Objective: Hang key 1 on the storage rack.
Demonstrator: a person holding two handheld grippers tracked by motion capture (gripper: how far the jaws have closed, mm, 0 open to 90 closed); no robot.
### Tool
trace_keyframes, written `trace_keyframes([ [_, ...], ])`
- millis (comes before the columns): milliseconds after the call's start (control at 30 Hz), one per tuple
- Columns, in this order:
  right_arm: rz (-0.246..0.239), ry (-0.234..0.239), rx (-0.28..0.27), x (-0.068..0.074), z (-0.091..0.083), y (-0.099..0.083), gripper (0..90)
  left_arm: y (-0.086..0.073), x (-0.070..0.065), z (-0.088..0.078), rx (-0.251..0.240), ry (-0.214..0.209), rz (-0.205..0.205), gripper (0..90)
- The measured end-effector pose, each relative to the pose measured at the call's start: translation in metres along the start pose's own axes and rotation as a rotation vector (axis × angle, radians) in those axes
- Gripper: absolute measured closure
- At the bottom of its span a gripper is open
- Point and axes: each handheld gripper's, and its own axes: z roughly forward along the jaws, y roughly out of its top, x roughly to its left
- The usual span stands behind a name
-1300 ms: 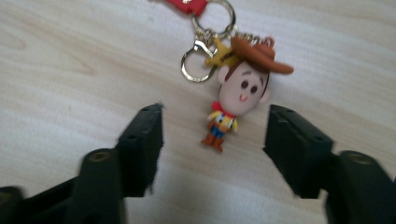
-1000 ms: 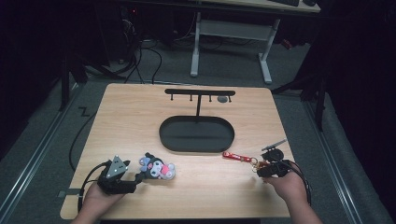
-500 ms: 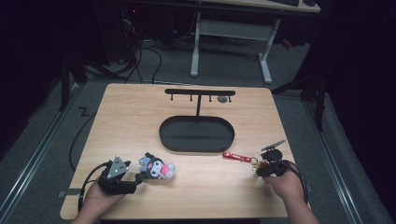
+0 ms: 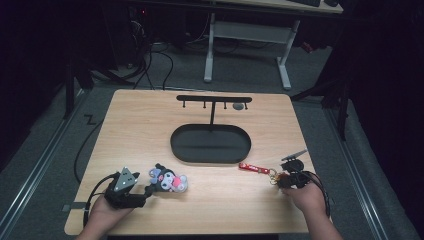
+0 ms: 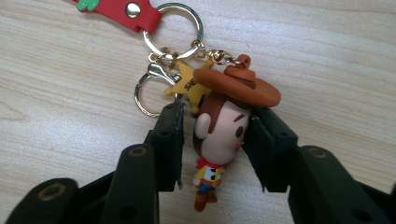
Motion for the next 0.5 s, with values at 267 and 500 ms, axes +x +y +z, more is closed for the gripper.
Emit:
trace_keyframes([
  [267, 0.012, 0.006, 0.005, -0.0016, -0.0008, -0.0007, 65.6, 0.0003, -0.0005, 0.0001, 0.001, 0.000, 0.001, 23.3],
  [500, 0.007, 0.051, 0.023, -0.0002, -0.0076, 0.0011, 66.0, -0.0002, -0.0008, 0.0001, 0.004, -0.005, 0.000, 23.7],
])
